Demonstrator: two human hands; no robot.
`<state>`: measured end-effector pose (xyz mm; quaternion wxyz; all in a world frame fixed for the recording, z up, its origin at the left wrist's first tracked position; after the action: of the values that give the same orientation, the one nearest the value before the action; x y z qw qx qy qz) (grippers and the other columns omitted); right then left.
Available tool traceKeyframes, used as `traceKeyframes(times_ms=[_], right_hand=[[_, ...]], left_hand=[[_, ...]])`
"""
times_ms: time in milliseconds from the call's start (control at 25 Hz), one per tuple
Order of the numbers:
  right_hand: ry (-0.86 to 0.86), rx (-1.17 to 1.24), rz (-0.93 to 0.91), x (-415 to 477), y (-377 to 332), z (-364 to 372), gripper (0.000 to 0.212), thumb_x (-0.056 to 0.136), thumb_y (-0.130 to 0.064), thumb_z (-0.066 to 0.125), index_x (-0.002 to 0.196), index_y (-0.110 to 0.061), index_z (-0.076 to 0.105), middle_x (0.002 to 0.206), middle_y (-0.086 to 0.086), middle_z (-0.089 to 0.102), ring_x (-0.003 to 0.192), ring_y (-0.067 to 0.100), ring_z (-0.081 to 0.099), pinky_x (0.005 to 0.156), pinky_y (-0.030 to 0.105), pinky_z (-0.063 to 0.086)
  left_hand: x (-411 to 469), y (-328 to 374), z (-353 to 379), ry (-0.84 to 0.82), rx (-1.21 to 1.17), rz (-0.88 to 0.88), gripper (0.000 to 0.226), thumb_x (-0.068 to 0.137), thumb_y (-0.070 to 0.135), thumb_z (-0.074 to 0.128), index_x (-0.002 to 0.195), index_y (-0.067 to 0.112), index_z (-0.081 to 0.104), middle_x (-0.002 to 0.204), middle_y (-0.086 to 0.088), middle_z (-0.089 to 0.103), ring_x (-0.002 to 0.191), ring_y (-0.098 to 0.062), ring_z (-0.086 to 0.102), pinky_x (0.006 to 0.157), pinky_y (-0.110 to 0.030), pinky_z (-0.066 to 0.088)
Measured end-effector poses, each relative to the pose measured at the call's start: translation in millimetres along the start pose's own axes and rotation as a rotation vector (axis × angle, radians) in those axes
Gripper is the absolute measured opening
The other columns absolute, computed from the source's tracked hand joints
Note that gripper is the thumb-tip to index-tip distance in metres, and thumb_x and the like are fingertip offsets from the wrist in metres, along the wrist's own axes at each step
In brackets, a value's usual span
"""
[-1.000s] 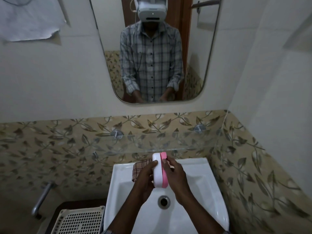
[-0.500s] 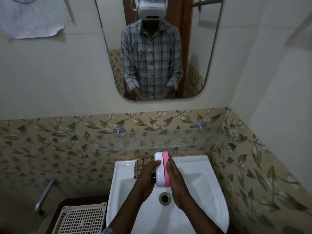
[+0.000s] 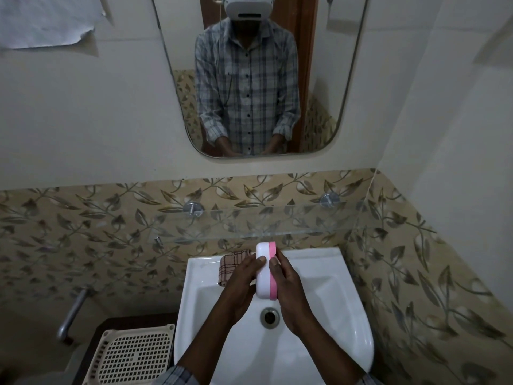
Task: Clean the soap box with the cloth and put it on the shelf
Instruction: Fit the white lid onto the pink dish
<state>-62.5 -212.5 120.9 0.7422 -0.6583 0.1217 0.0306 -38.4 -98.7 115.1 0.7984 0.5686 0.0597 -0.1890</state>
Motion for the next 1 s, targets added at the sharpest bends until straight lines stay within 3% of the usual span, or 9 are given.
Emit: traceKeyframes(times_ms=[120, 200, 360, 440, 520, 640, 720, 840, 1000], right_hand=[[-0.012, 0.024, 0.012, -1, -3, 3, 0.037, 0.099, -0.047, 0.047, 0.136, -0.046, 0.045, 0.129, -0.006, 0.06, 0.11, 0.009, 0.062, 0.086, 0.027, 0.056], [-0.033, 0.042, 0.043, -2, 1, 6, 0.051, 0.095, -0.057, 0.04, 0.141, -0.036, 0.046, 0.132, -0.003, 0.06, 0.112, 0.007, 0.061, 0.084, 0.021, 0.053], [-0.117, 0.0, 0.061, 4, 5, 12, 0.06, 0.092, -0.06, 0.052, 0.144, -0.032, 0.044, 0.14, -0.001, 0.051, 0.123, 0.016, 0.055, 0.102, 0.035, 0.05], [-0.14, -0.101, 0.029, 9, -2, 8, 0.061, 0.077, -0.046, 0.075, 0.133, -0.038, 0.051, 0.126, -0.01, 0.058, 0.108, 0.009, 0.062, 0.083, 0.023, 0.058], [-0.187, -0.108, 0.055, 16, -1, 2, 0.064, 0.066, -0.037, 0.075, 0.128, -0.034, 0.059, 0.106, -0.014, 0.069, 0.093, 0.009, 0.069, 0.066, 0.021, 0.058], [-0.189, 0.029, 0.194, 21, 9, -19, 0.049, 0.067, -0.032, 0.076, 0.115, -0.031, 0.067, 0.11, 0.005, 0.071, 0.096, 0.028, 0.071, 0.065, 0.046, 0.062], [-0.07, 0.132, 0.234, 24, 13, -38, 0.039, 0.074, -0.032, 0.082, 0.106, -0.016, 0.067, 0.107, 0.016, 0.07, 0.091, 0.037, 0.071, 0.067, 0.058, 0.061], [0.025, 0.13, 0.12, 21, 9, -51, 0.035, 0.08, -0.028, 0.08, 0.106, -0.011, 0.065, 0.109, 0.02, 0.069, 0.086, 0.034, 0.074, 0.065, 0.047, 0.063], [0.163, -0.109, -0.072, 22, -28, -55, 0.02, 0.08, -0.023, 0.075, 0.1, -0.024, 0.074, 0.101, 0.003, 0.075, 0.086, 0.018, 0.073, 0.073, 0.045, 0.063]], left_hand=[[1, 1, 9, -0.02, -0.013, 0.022, 0.045, 0.086, 0.04, 0.068, 0.126, 0.019, 0.068, 0.127, -0.015, 0.069, 0.119, -0.034, 0.064, 0.095, -0.049, 0.055], [-1, 0, 15, -0.016, -0.042, 0.005, 0.034, 0.096, 0.041, 0.057, 0.12, 0.022, 0.072, 0.124, -0.014, 0.071, 0.115, -0.031, 0.067, 0.09, -0.043, 0.058], [3, -2, 16, -0.003, -0.132, -0.044, 0.052, 0.108, 0.04, 0.031, 0.104, 0.023, 0.079, 0.111, -0.011, 0.076, 0.102, -0.025, 0.073, 0.078, -0.035, 0.06], [7, -3, 10, 0.033, -0.144, -0.074, 0.044, 0.104, 0.028, 0.039, 0.095, 0.016, 0.081, 0.102, -0.017, 0.074, 0.094, -0.029, 0.072, 0.077, -0.039, 0.059], [10, -5, -8, 0.118, -0.115, -0.114, 0.027, 0.096, 0.016, 0.051, 0.094, 0.016, 0.078, 0.104, -0.018, 0.069, 0.097, -0.032, 0.066, 0.082, -0.041, 0.053], [9, 0, -32, 0.071, 0.013, -0.088, 0.034, 0.089, 0.012, 0.066, 0.122, 0.017, 0.066, 0.115, -0.014, 0.071, 0.105, -0.032, 0.065, 0.084, -0.04, 0.055], [4, 5, -37, 0.038, 0.069, -0.076, 0.042, 0.084, 0.013, 0.074, 0.125, 0.014, 0.067, 0.115, -0.014, 0.074, 0.103, -0.033, 0.069, 0.082, -0.039, 0.058], [-7, 7, -41, 0.195, 0.046, -0.035, 0.038, 0.079, 0.012, 0.08, 0.116, 0.011, 0.071, 0.106, -0.017, 0.077, 0.094, -0.035, 0.072, 0.076, -0.041, 0.061], [-6, 35, -33, 0.368, 0.073, 0.131, 0.031, 0.075, 0.012, 0.083, 0.104, 0.01, 0.075, 0.092, -0.012, 0.079, 0.084, -0.031, 0.075, 0.072, -0.044, 0.063]])
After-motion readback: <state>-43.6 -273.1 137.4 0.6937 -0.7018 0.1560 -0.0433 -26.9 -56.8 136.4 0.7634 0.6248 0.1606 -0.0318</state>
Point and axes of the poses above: each hand's wrist, its own x-axis towards the middle knuckle, its own z-axis out of the palm, y = z × x, the point moved 7 cm from there along x, towards the middle knuckle
